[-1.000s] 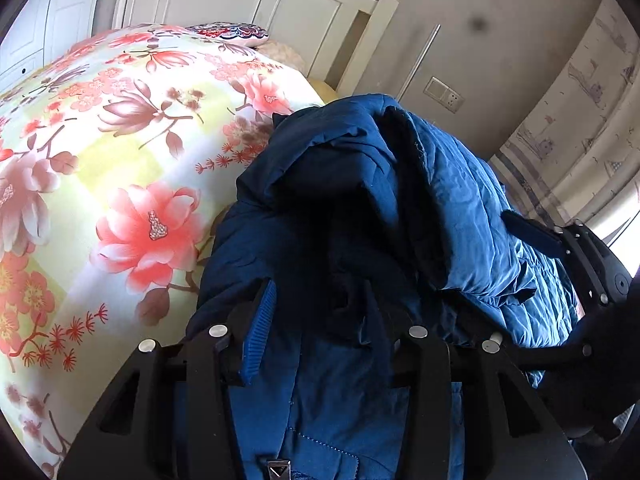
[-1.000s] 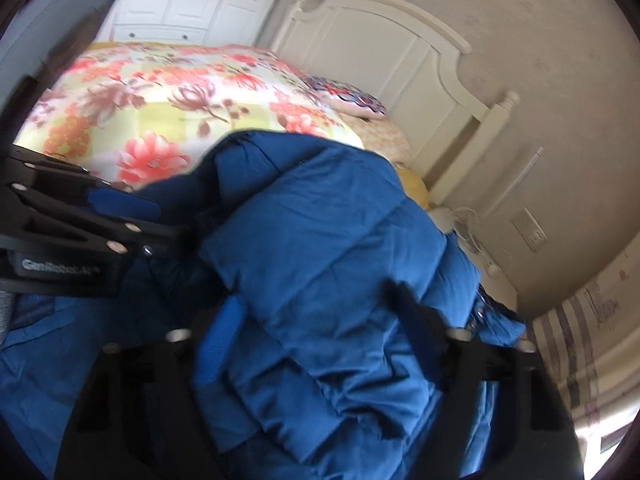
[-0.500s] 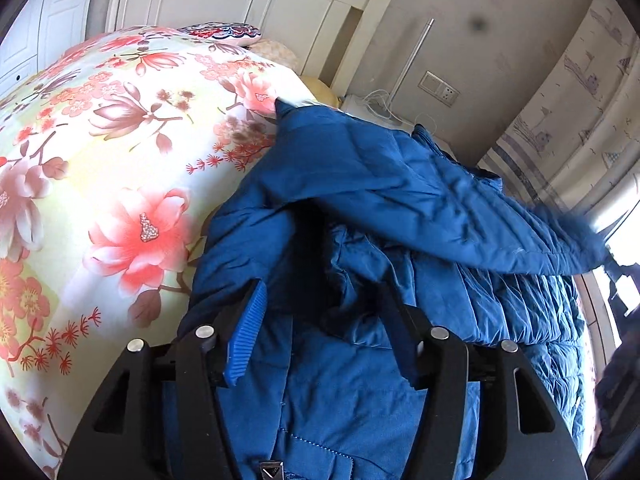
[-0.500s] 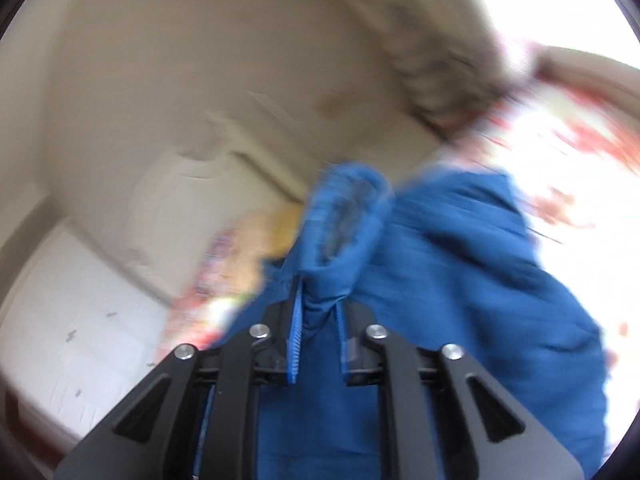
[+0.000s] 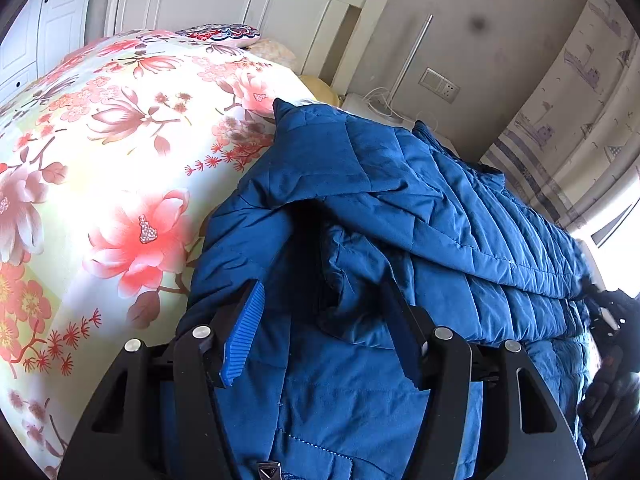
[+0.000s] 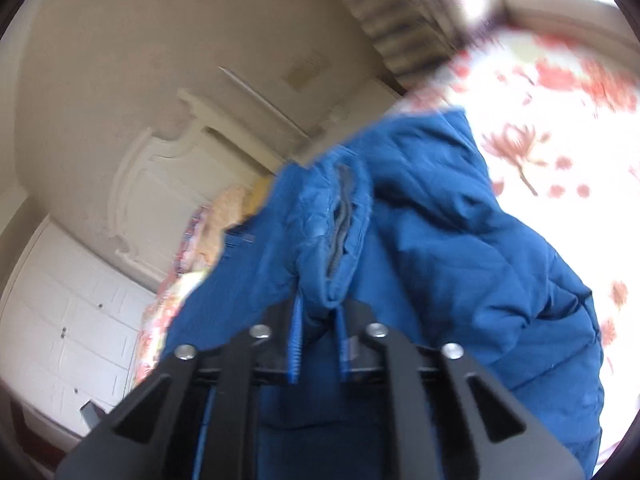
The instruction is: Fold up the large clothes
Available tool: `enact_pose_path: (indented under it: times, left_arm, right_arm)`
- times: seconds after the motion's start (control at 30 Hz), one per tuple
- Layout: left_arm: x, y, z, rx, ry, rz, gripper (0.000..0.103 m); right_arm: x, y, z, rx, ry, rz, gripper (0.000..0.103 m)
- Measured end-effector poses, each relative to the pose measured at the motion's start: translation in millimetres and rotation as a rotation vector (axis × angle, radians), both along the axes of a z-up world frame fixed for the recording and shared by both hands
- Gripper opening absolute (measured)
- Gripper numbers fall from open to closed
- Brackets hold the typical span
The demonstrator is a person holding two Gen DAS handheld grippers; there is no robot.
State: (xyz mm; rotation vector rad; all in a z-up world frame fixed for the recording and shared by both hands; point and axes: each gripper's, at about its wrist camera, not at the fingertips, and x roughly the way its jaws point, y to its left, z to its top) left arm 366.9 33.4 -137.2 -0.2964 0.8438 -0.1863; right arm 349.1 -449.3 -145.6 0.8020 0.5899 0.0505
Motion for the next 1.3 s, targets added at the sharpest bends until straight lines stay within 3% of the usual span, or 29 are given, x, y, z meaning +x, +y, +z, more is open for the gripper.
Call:
enact_pose_path:
  times: [0.17,0.4,0.67,0.73,0.8,0.87,0.9,1.03,1.17,1.27,1.3]
  left_arm:
    - [0,0,0,-0.002,0.001,0.0,0.06]
    - [0,1,-1,-0.004,0.002,-0.001,0.06]
    - [-3,4,2,-0.021,-0.011,0.007,0.06]
    - [-13,6,13,0.011,-0.062,0.048,0.061]
    - [-29,6,40,0.028,-0.171,0.069,0.062]
    - [-32,1,65,0.013,-0.216,0.042,0.075]
    - [-27,-7,79,0.021,-0.219,0.006,0.086]
    - [10,-44,105,0.127,-0.217,-0.078,0.089]
    - [61,-72,78,0.168,-0.087,-0.127,0.089]
    - [81,-80,33,0.246,0.011,-0.13,0.089]
    - [84,-82,18,0.275,0.032,-0.138,0.094]
  right_arm:
    - [-34,12,36,-0.067,-0.081,0.002,0.01]
    - [-42,3,-10,-0.034,0.086,-0.015,0.011]
    - [-65,7,-3,-0.099,0.159,-0.06,0.025]
    - [-77,5,14,-0.178,0.136,-0.114,0.026]
    - [-83,9,35,-0.298,0.094,-0.136,0.033]
    - [-79,17,56,-0.401,0.056,-0.129,0.043]
    - [-70,24,67,-0.452,0.041,-0.1,0.047]
    - [-27,58,91,-0.615,-0.015,0.011,0.048]
    - [16,80,75,-0.711,0.066,0.079,0.048]
    - [38,76,29,-0.743,0.242,0.129,0.048]
    - [39,73,14,-0.736,0.248,0.156,0.049]
